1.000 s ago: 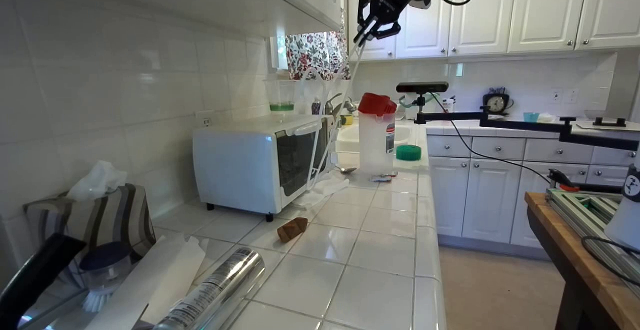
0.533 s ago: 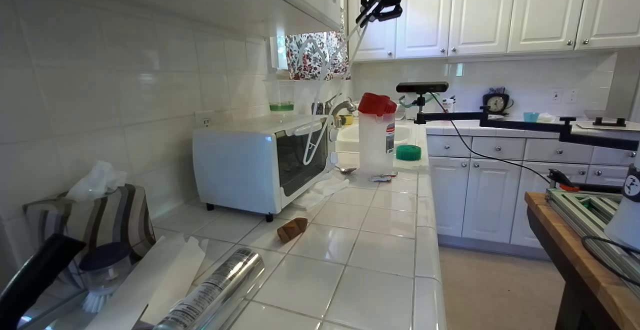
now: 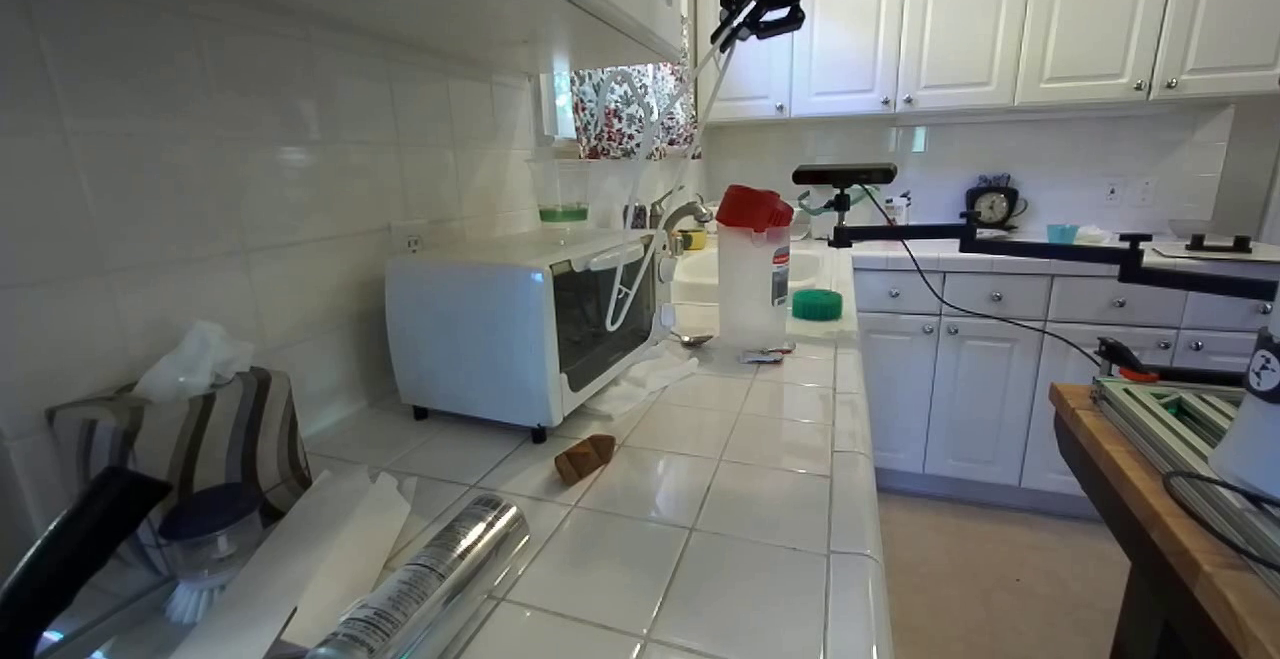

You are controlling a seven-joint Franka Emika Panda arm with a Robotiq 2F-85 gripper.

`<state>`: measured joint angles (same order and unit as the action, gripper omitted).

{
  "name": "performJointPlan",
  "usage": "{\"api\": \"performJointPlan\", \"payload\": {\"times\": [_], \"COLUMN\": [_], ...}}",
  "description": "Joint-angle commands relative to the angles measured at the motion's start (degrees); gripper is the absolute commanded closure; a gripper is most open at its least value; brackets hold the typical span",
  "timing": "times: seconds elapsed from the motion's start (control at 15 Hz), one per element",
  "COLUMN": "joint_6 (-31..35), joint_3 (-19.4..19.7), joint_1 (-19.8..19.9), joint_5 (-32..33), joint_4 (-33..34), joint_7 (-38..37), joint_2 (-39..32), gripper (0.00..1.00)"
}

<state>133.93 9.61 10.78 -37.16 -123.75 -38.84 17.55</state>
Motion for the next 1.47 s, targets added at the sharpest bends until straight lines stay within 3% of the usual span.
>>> {"api": "performJointPlan", "payload": {"times": [0.0,1.4], "joint_6": [-2.35,-4.15], "joint_3": [-0.17,1.94], "joint_1": [0.86,2.41], "joint_5": [1.82,0.87], "joint_4": [2.78,8.58], "joint_7": [-3.42,-8.81], "joint_2": [-0.58,-0.30], "gripper": [0.97,0.97]}}
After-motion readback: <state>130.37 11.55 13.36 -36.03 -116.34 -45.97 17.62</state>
